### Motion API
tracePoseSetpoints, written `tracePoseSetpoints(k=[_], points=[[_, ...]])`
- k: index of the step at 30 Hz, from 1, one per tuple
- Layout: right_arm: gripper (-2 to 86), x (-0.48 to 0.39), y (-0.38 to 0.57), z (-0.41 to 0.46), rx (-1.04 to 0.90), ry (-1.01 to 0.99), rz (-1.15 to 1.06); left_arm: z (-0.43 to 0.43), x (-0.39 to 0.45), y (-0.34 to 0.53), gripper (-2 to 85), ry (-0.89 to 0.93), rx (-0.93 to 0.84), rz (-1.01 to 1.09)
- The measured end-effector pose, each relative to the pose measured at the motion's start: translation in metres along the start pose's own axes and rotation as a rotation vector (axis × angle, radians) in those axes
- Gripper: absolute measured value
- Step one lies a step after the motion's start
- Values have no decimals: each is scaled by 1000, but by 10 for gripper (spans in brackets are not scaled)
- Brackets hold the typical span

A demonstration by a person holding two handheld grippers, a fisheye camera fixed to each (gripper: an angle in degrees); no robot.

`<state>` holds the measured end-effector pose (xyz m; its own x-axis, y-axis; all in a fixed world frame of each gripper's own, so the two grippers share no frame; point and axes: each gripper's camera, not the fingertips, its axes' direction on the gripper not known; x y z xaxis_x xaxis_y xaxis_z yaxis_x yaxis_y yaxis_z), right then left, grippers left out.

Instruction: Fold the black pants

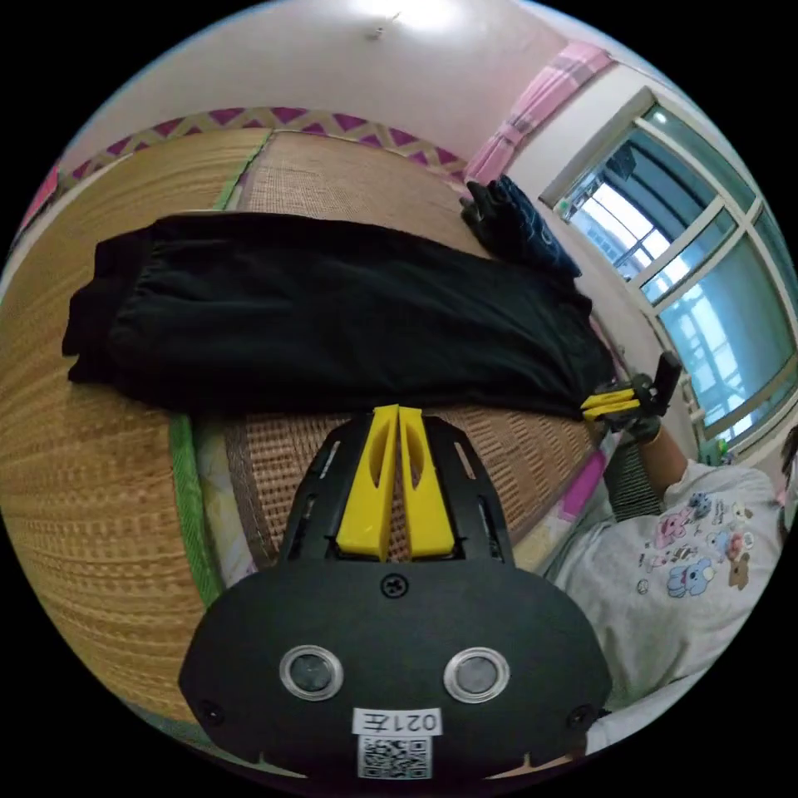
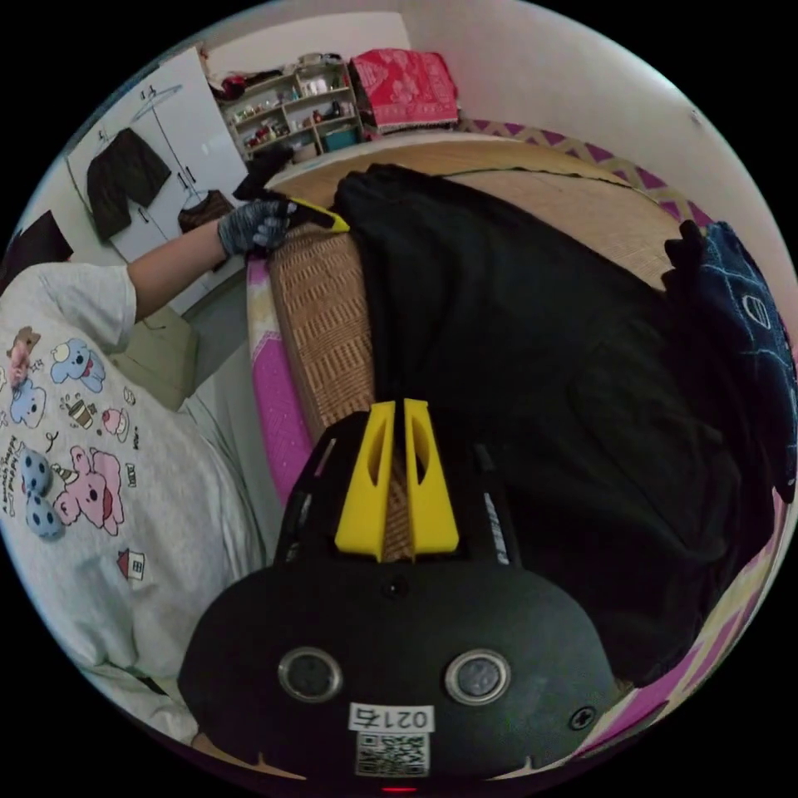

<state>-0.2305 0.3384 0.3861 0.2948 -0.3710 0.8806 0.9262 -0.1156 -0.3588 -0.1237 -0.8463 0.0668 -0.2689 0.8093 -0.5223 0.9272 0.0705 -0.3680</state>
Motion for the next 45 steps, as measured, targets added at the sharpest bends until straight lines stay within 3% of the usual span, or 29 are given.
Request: tracePoseSetpoints(k=[3,5,8,11,14,18,21,23,26,30,36,41,45], points=[[22,-12,10,-2,-28,57,-29,-41,-12,15,-5,-20,154,-84],[25,-16,15,-3,-26,81,-37,-80,-39,34,3,-26,326,-258],[30,-14,22,-5,-11,78,-11,-111,-86,55,61,-66,449,-518],[27,-7,31,-8,18,54,27,-119,-129,66,110,-33,472,-697],[23,5,42,-12,49,12,72,-115,-153,66,122,74,477,-755],[24,18,55,-20,66,-30,104,-112,-157,55,128,79,455,-776],[33,26,63,-26,75,-50,116,-107,-161,51,111,107,476,-812],[43,33,69,-31,85,-78,121,-99,-166,53,39,169,509,-830],[49,46,87,-49,158,-162,135,-99,-161,62,8,276,628,-783],[33,64,139,-98,351,-215,216,-125,-107,45,-1,204,660,-632],[13,73,206,-150,484,-134,324,-123,99,-30,-4,53,583,-102],[7,82,238,-168,550,-144,375,12,280,-64,0,-38,348,228],[7,92,253,-173,554,-154,397,152,332,-59,3,-54,82,269]])
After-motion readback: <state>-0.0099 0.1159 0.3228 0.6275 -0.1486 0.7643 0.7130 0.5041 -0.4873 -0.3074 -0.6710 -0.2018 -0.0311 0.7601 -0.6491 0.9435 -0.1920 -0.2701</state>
